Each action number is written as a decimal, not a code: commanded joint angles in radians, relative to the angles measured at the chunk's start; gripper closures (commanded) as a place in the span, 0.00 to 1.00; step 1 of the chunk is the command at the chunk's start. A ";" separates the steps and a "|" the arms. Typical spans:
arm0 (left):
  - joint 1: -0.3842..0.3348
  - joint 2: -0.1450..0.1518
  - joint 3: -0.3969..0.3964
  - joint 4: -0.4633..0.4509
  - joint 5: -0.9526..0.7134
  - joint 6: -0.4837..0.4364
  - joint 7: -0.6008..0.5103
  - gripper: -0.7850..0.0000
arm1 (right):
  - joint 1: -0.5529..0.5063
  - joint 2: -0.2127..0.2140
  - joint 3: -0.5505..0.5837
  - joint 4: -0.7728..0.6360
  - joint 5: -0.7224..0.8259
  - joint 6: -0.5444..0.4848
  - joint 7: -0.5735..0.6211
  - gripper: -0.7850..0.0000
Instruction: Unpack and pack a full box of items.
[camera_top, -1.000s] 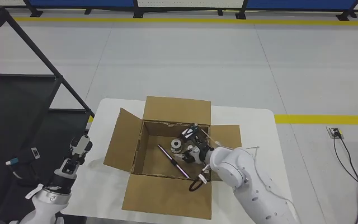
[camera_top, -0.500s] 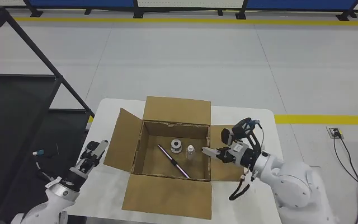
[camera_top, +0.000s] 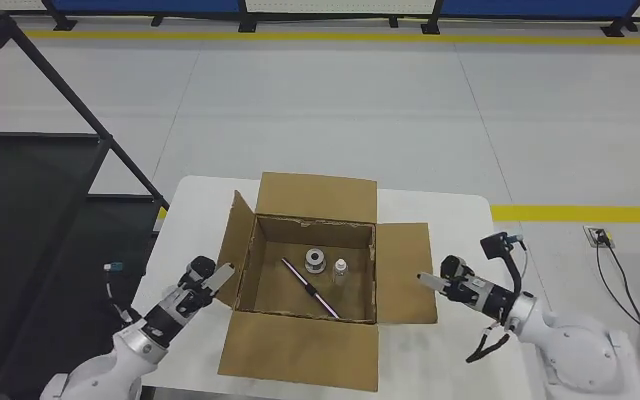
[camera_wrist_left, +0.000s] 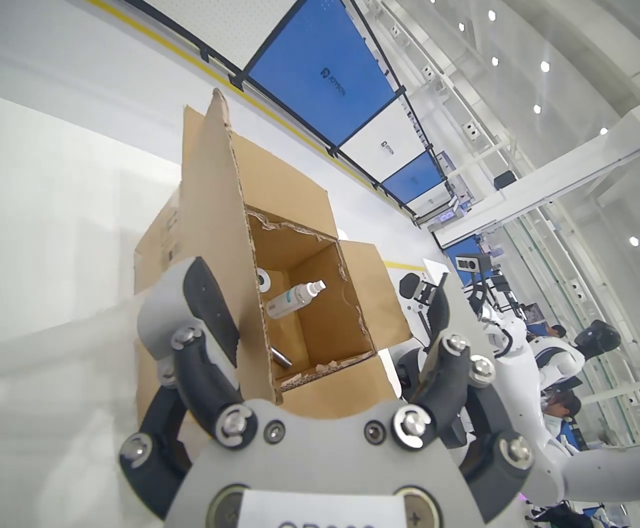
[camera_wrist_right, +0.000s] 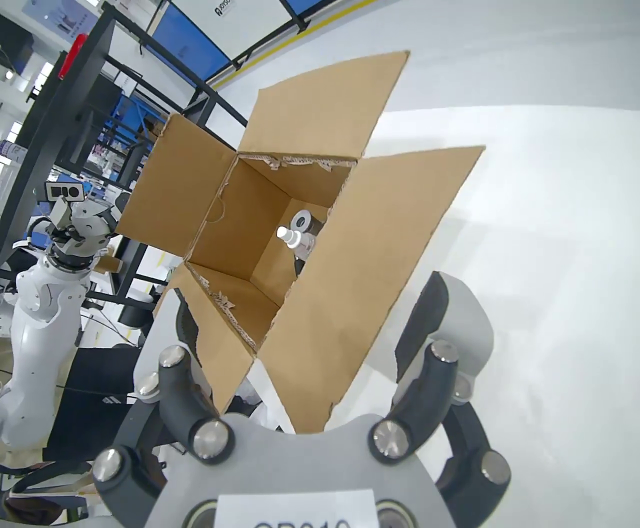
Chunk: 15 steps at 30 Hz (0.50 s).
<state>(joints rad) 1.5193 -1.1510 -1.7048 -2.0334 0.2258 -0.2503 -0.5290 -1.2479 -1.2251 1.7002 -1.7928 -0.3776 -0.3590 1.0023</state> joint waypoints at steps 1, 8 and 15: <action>-0.004 0.000 0.022 -0.002 0.009 0.004 -0.006 0.00 | 0.026 0.004 -0.018 0.034 0.010 0.009 0.038 0.00; -0.025 0.000 0.094 0.015 0.040 0.018 -0.014 0.00 | 0.097 0.016 -0.072 0.100 0.069 -0.023 0.101 0.00; -0.065 -0.002 0.153 0.064 0.037 0.034 -0.013 0.00 | 0.136 0.028 -0.105 0.117 0.187 -0.101 0.142 0.00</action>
<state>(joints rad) 1.4606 -1.1532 -1.5599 -1.9764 0.2643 -0.2180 -0.5412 -1.1181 -1.1990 1.6001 -1.6768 -0.2065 -0.4513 1.1381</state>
